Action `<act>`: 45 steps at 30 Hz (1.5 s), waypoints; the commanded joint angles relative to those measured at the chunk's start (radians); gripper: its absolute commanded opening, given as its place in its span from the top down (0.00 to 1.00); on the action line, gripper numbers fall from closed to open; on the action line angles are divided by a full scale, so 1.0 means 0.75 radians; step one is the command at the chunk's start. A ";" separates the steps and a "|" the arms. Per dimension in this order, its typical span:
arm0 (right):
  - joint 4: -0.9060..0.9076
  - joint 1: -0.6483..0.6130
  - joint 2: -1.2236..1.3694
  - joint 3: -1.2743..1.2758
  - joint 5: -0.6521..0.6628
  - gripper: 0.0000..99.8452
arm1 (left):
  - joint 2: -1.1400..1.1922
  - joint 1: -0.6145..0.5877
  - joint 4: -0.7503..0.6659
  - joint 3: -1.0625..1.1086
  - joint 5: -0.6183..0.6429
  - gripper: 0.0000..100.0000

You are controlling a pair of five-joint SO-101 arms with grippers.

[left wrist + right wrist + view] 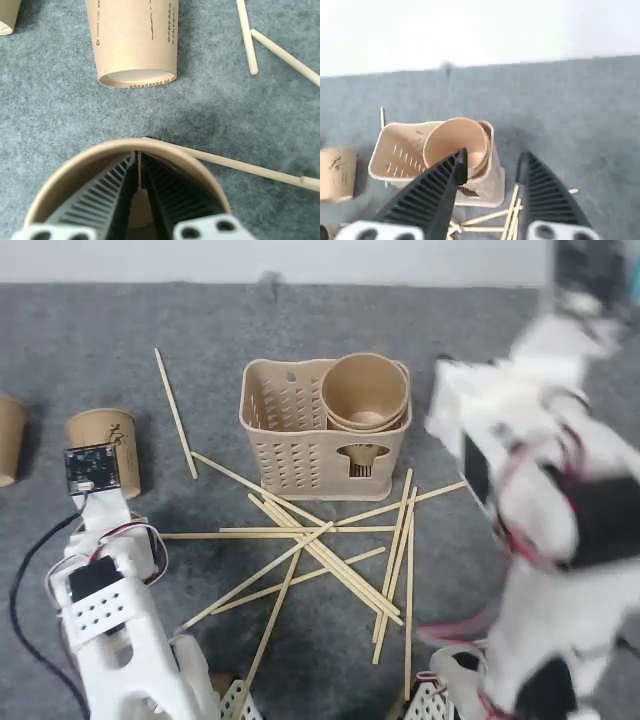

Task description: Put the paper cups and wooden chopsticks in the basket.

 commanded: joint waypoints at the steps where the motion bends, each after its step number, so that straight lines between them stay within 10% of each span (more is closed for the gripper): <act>1: 0.052 0.052 -0.212 0.342 0.102 0.90 | 0.000 0.008 -0.033 -0.007 0.004 0.99; 19: -0.208 0.433 -0.541 1.935 0.861 0.99 | -0.008 -0.014 -0.018 -0.079 0.004 0.99; 32: -0.823 0.525 -0.541 2.506 0.786 0.99 | -0.008 -0.072 0.344 -0.451 -0.033 0.99; 45: -0.815 0.560 -0.541 2.506 0.781 0.99 | 0.004 0.061 1.058 -0.903 -0.119 0.86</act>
